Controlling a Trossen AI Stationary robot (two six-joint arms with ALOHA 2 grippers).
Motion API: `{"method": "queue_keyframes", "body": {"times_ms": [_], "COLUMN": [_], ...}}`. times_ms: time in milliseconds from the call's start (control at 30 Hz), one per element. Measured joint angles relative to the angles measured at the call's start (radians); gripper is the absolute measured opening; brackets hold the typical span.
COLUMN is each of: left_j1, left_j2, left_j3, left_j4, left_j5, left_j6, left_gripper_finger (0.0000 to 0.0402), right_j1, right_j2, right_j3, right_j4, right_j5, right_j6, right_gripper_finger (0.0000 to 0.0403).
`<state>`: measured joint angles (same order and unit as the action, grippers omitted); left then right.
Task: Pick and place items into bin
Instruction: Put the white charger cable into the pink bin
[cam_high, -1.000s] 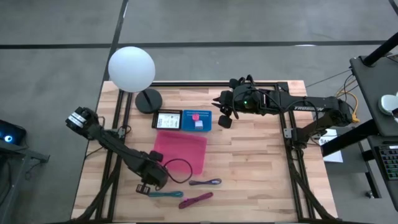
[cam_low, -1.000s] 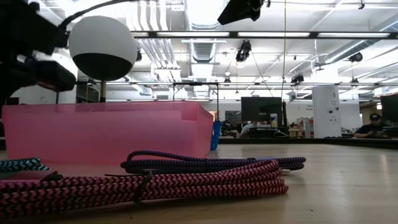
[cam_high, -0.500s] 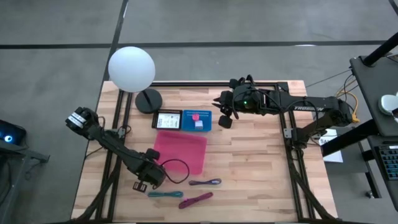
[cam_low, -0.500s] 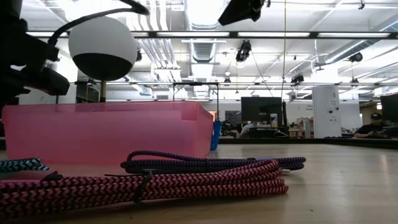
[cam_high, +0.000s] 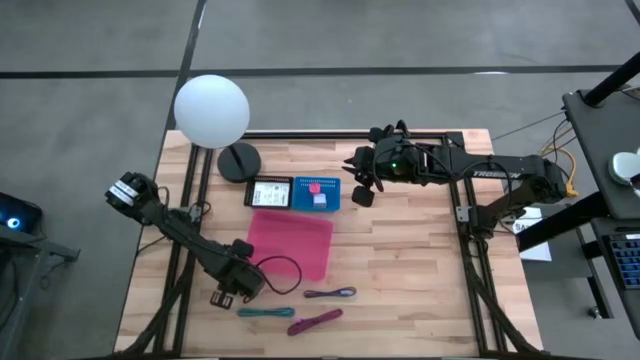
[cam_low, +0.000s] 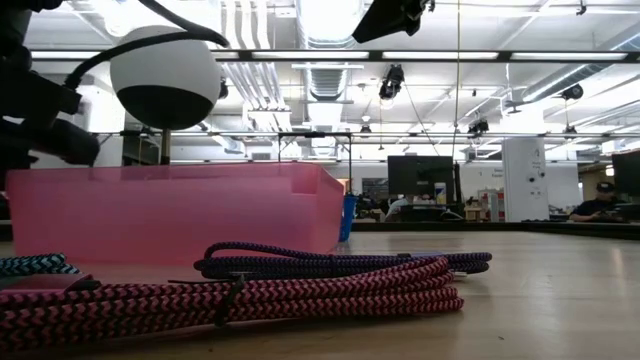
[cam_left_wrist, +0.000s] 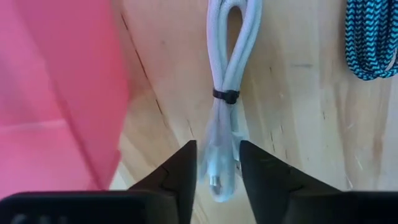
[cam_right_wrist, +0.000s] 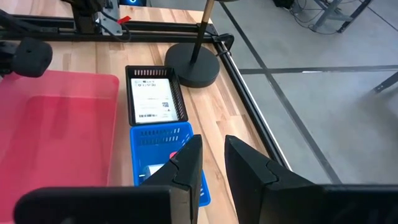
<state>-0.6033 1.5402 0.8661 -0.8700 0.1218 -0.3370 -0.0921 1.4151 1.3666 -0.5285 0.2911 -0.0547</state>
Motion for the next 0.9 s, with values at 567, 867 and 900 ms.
{"method": "queue_keyframes", "body": {"times_ms": [567,867,900], "left_j1": [0.0,-0.011,-0.017], "left_j2": [0.0,-0.004,-0.004], "left_j3": [0.008,0.044,0.044], "left_j4": [-0.014,-0.086,-0.068], "left_j5": [0.017,0.016,0.018], "left_j6": [0.0,-0.134,-0.134], "left_gripper_finger": [0.0155,0.0135,0.0134], "right_j1": [0.0,0.0,0.0], "right_j2": [0.0,0.0,0.0], "right_j3": [0.0,0.0,0.0], "right_j4": [0.0,0.0,0.0], "right_j5": [0.0,0.0,0.001], "right_j6": [0.001,-0.007,-0.008], "right_gripper_finger": [0.0056,0.0056,0.0056]}}
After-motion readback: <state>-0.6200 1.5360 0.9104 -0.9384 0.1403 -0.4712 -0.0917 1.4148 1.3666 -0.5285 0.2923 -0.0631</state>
